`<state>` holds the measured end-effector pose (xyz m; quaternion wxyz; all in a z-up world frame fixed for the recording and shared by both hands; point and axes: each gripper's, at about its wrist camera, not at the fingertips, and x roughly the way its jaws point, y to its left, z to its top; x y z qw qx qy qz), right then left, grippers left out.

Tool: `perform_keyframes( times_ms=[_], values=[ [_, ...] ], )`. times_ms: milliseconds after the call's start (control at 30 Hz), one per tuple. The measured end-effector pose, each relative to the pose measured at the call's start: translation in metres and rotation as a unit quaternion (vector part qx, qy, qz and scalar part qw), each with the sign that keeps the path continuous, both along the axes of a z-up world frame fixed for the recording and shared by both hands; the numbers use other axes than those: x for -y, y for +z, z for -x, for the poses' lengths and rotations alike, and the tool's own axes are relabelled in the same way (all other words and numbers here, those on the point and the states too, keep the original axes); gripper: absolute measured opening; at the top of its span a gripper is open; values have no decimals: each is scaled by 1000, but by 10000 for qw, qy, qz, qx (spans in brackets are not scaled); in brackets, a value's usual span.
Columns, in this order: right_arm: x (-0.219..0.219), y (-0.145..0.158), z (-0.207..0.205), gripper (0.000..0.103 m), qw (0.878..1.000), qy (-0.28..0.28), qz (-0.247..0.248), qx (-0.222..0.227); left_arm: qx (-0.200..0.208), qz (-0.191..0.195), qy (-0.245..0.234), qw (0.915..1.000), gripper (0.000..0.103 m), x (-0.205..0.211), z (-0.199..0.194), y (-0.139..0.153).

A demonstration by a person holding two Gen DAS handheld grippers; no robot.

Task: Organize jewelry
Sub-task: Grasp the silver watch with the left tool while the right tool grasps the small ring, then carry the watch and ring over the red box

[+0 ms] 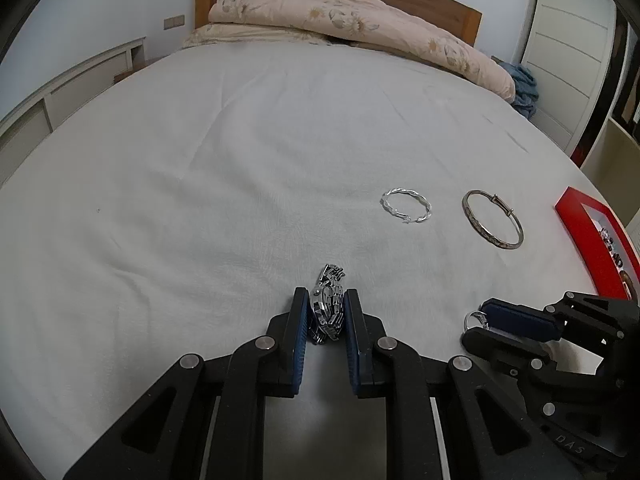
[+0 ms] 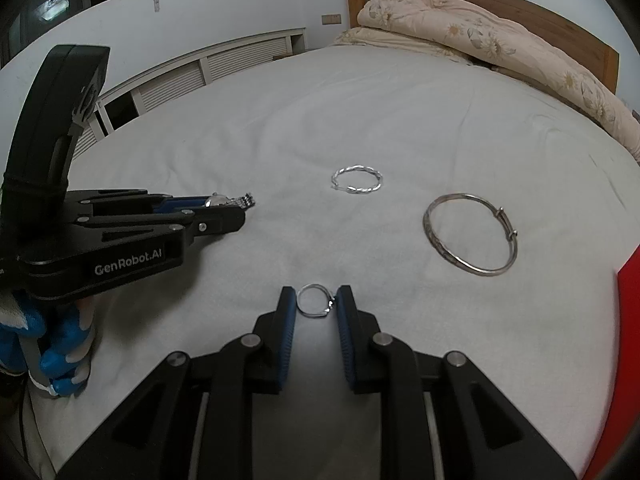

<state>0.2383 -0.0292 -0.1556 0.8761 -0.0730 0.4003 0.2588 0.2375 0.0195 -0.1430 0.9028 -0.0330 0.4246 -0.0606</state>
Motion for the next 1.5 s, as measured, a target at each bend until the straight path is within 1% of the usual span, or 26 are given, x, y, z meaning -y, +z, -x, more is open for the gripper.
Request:
perform_keyframes(
  times_ms=[300, 400, 467, 667, 833, 1100, 1233, 1500],
  values=[
    [7, 10, 2, 19, 10000, -26, -54, 40, 33, -293, 46, 9996, 17, 9, 2, 5],
    [13, 16, 7, 19, 9999, -63, -76, 50, 54, -438, 47, 9990, 17, 15, 2, 9],
    [18, 21, 10, 19, 9999, -95, -95, 64, 67, -471, 54, 9989, 17, 17, 3, 12],
    [34, 43, 21, 19, 9995, -235, -156, 150, 38, -521, -34, 9986, 17, 30, 15, 26],
    [47, 62, 36, 19, 9987, -389, -241, 232, 33, -643, -130, 9978, 17, 44, 29, 40],
    [72, 83, 59, 19, 9970, -628, -348, 284, 45, -781, -187, 9968, 17, 58, 49, 63],
    [91, 94, 68, 19, 9953, -808, -408, 351, 90, -882, -268, 9957, 17, 71, 60, 74],
    [118, 119, 93, 19, 9921, -1041, -469, 521, 140, -967, -378, 9945, 17, 91, 79, 95]
  ],
)
